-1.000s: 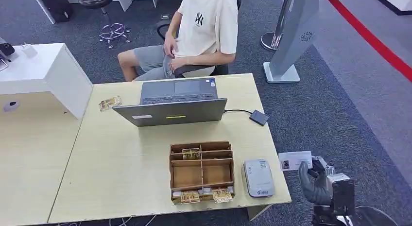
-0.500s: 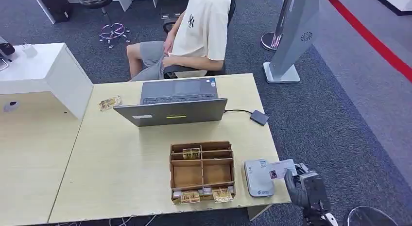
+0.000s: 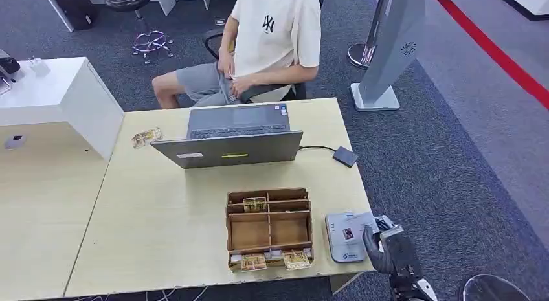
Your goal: Pass the card to the sensor for recognition and then transmit it.
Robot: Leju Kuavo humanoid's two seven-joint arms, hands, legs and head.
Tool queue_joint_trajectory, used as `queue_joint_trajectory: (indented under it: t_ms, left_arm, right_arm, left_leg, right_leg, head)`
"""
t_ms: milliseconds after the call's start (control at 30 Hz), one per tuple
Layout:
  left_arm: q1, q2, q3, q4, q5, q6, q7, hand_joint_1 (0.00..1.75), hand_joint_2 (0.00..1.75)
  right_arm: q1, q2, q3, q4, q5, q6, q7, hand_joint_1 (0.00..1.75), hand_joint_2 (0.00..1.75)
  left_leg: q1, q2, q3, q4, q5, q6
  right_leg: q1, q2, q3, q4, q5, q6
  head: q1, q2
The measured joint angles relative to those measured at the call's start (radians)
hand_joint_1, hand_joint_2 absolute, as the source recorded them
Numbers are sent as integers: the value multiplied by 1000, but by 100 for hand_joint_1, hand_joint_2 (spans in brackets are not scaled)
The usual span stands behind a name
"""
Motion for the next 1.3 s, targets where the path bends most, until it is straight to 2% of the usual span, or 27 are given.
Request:
queue_joint_trajectory:
  t_ms: [300, 500, 1300]
  left_arm:
    - [0, 2, 0, 0, -2, 0, 2, 0, 0]
    - [0, 2, 0, 0, -2, 0, 6, 0, 0]
    - [0, 2, 0, 0, -1, 0, 7, 0, 0]
  right_arm:
    - [4, -16, 43, 9, 115, -136, 32, 175, 175]
    - [4, -32, 52, 45, 183, -195, 54, 175, 175]
    - [-21, -48, 55, 151, 218, -210, 67, 175, 175]
  left_leg:
    - [0, 0, 0, 0, 0, 0]
    - [0, 0, 0, 0, 0, 0]
    - [0, 0, 0, 0, 0, 0]
  right_leg:
    - [0, 0, 0, 0, 0, 0]
    - [0, 0, 0, 0, 0, 0]
    - [0, 0, 0, 0, 0, 0]
  head:
    - [0, 0]
    - [0, 0]
    - [0, 0]
